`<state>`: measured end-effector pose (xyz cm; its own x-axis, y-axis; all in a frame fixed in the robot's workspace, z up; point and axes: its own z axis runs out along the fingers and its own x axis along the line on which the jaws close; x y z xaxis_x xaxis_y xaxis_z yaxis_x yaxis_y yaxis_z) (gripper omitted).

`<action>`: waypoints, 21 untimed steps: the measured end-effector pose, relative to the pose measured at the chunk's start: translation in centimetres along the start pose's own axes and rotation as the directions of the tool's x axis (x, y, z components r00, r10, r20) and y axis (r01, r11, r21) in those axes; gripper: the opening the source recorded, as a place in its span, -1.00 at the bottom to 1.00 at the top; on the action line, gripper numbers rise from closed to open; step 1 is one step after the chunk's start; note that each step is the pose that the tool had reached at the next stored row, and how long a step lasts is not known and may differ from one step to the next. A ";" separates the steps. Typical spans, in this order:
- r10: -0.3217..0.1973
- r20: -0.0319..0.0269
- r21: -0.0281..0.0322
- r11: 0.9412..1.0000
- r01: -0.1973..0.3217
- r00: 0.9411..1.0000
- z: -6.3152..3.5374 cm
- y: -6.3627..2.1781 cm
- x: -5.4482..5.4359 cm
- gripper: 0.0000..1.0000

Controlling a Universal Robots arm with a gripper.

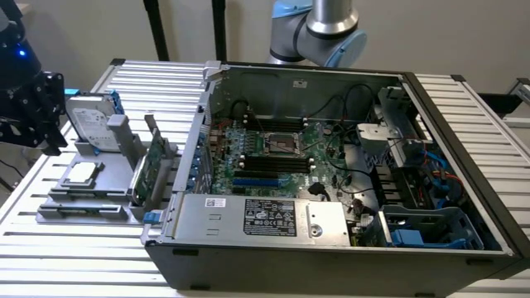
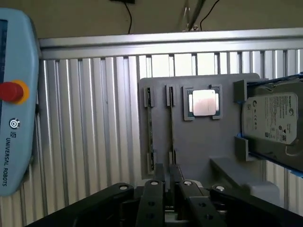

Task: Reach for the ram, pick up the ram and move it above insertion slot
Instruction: 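Pick up the ram and move it above insertion slot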

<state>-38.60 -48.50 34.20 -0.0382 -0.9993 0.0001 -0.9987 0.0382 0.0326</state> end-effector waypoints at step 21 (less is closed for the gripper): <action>-0.030 -0.001 0.007 1.000 0.030 1.000 3.77 0.53 0.0 -0.39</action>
<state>-39.26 -48.50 30.45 -0.0079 -1.0000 0.0001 -0.9996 0.0079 0.0259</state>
